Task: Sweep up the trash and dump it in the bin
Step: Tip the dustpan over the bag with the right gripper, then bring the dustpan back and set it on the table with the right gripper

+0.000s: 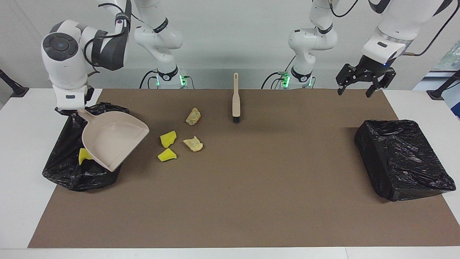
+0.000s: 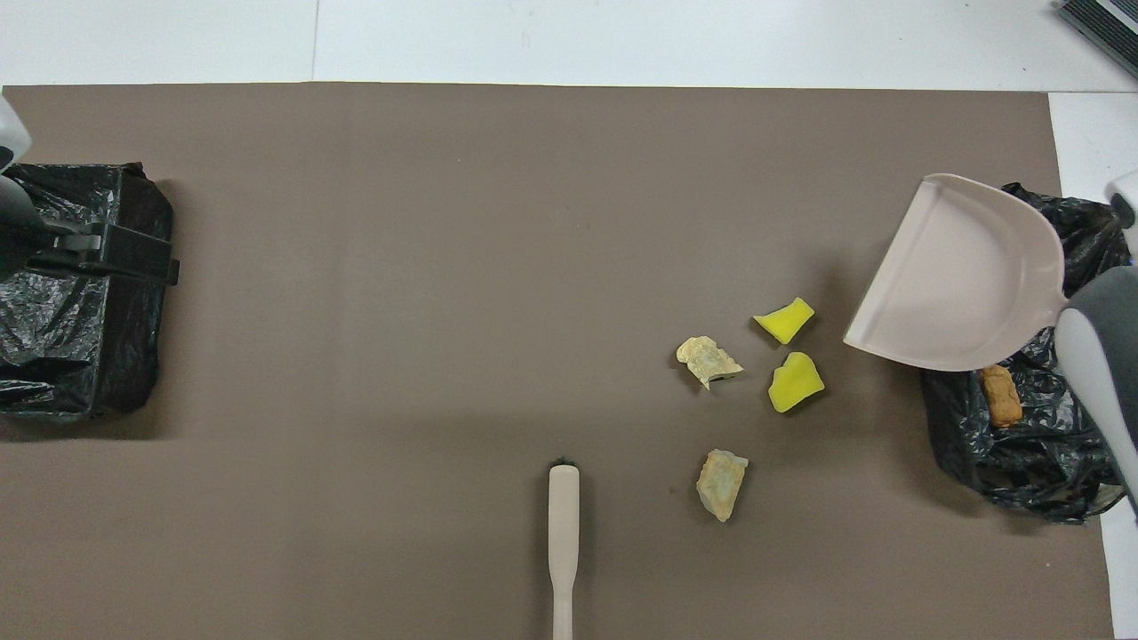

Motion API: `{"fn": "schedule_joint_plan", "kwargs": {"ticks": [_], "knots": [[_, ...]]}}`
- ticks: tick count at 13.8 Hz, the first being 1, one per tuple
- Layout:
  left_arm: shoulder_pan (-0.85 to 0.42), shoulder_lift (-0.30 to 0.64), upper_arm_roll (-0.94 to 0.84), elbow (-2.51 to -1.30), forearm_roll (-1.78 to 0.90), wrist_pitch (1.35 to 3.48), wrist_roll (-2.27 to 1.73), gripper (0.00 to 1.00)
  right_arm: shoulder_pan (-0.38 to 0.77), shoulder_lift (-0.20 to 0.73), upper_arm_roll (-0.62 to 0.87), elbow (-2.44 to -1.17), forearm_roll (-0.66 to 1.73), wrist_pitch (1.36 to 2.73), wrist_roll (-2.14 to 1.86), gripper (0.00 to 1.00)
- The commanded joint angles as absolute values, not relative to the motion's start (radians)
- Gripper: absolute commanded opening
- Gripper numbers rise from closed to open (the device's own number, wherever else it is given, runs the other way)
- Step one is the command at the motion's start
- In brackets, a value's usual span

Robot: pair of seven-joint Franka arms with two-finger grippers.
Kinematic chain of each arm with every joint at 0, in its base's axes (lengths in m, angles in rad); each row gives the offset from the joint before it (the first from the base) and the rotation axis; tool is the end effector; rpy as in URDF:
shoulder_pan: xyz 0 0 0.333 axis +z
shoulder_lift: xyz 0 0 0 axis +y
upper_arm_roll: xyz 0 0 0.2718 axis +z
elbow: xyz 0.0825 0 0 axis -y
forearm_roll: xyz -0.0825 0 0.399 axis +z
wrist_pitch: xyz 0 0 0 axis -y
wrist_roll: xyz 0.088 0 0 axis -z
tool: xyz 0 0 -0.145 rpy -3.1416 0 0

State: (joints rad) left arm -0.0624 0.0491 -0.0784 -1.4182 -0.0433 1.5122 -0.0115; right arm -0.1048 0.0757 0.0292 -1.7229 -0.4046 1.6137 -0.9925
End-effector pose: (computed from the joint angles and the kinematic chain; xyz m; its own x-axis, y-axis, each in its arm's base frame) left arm 0.5720 -0.0866 0.5830 0.9904 -0.1311 0.0446 -0.1331 -0.9900 0.0474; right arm 0.5667 -0.0989 0.4403 0.5201 0.7427 -0.4217 0.8316 -0.5529 0.0518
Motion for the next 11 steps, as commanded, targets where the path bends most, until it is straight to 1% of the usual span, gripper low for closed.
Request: {"fn": "schedule_joint_plan", "kwargs": {"ticks": [1, 3, 5, 9, 11], "knots": [[-0.055, 0.052, -0.092, -1.384, -0.022, 1.47, 0.006, 1.0, -0.016, 0.069, 0.029, -1.74, -0.289, 1.569, -0.753, 0.0], [-0.055, 0.035, -0.087, -1.408, -0.008, 1.468, 0.006, 1.0, 0.049, 0.075, 0.029, -1.749, -0.191, 1.566, -0.572, 0.0], [-0.054, 0.015, -0.087, -1.442, -0.008, 1.471, 0.005, 1.0, 0.138, 0.101, 0.029, -1.75, -0.082, 1.581, -0.316, 0.0], [-0.055, 0.015, -0.087, -1.443, -0.009, 1.471, -0.005, 1.0, 0.309, 0.179, 0.029, -1.741, 0.09, 1.718, 0.137, 0.0], [-0.054, 0.008, -0.086, -1.439, -0.009, 1.471, -0.003, 1.0, 0.373, 0.222, 0.029, -1.736, 0.149, 1.802, 0.285, 0.0]]}}
